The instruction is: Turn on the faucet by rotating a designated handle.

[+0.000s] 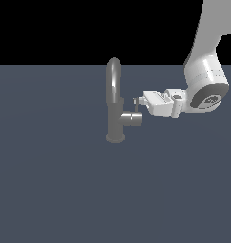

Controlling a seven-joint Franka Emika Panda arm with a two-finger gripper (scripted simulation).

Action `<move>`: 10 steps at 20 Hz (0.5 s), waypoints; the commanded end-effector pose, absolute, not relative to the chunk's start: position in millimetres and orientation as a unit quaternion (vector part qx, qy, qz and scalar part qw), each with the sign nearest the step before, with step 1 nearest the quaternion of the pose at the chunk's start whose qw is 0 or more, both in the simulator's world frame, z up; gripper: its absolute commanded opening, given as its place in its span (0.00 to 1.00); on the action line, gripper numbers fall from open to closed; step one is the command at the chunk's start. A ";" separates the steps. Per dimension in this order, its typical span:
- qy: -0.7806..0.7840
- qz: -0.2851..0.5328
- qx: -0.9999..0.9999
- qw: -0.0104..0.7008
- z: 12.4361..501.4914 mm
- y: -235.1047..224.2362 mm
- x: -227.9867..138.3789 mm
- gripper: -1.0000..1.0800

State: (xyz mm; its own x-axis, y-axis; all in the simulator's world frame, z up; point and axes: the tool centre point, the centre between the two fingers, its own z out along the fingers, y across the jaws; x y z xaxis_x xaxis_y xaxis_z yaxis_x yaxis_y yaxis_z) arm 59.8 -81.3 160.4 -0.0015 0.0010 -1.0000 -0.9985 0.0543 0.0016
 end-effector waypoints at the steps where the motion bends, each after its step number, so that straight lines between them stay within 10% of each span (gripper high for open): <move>1: 0.513 0.487 -0.486 0.513 160.8 -81.3 59.8 0.00; 10: 0.513 0.487 -0.486 0.513 164.4 -80.1 42.2 0.00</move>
